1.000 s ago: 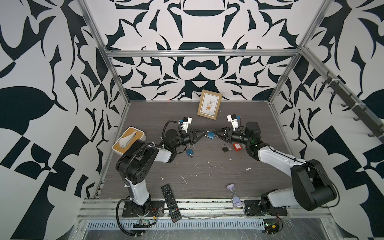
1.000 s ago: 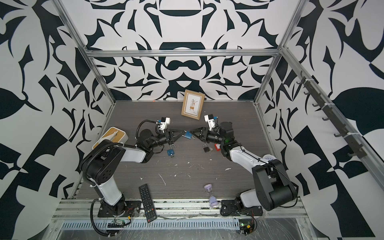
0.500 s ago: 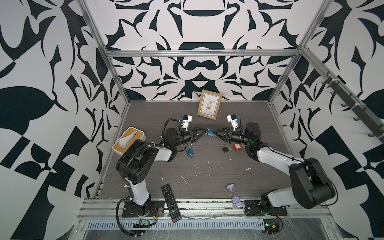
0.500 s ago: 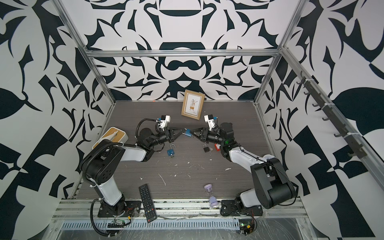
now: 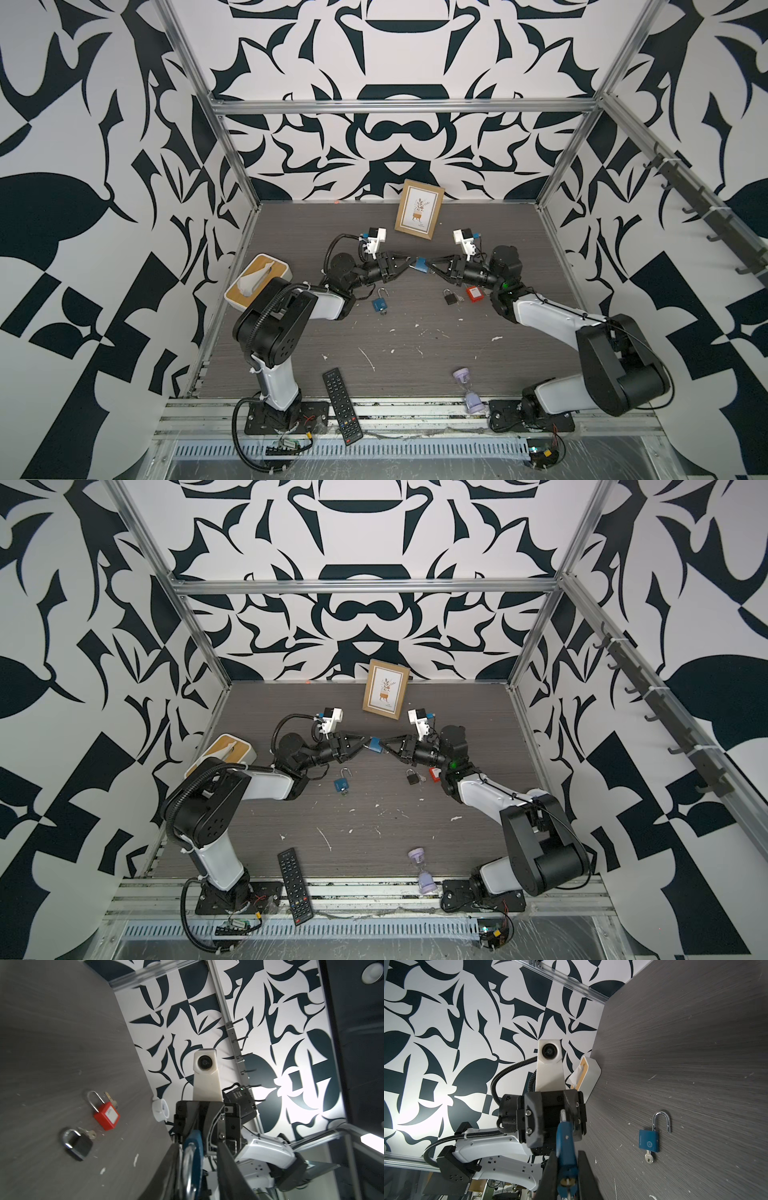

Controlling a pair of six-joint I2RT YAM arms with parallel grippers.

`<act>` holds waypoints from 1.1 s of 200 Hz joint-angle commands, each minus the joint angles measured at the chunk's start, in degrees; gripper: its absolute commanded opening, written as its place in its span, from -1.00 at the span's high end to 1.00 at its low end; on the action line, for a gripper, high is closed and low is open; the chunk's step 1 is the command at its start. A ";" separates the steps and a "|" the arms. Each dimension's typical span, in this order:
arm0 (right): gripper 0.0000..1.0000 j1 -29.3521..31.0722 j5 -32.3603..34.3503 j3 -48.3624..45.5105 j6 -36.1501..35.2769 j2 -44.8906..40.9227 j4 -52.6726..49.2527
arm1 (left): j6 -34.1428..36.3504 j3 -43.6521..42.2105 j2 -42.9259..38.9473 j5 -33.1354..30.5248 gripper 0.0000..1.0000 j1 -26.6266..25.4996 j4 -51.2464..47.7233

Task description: Lock with the key

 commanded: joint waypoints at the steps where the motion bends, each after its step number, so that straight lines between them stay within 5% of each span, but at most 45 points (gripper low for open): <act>1: 1.00 0.35 -1.90 1.27 -0.64 -0.02 1.56 | -0.33 1.48 0.53 4.67 0.19 -0.71 3.26; 142: 1.00 0.22 -1.89 3.39 -2.59 0.75 -2.30 | -1.36 3.86 3.23 7.39 0.60 -2.53 3.28; 220: 1.00 -0.55 -0.36 3.23 -3.10 -0.10 -3.87 | -1.36 3.56 2.82 7.44 0.56 -2.58 3.32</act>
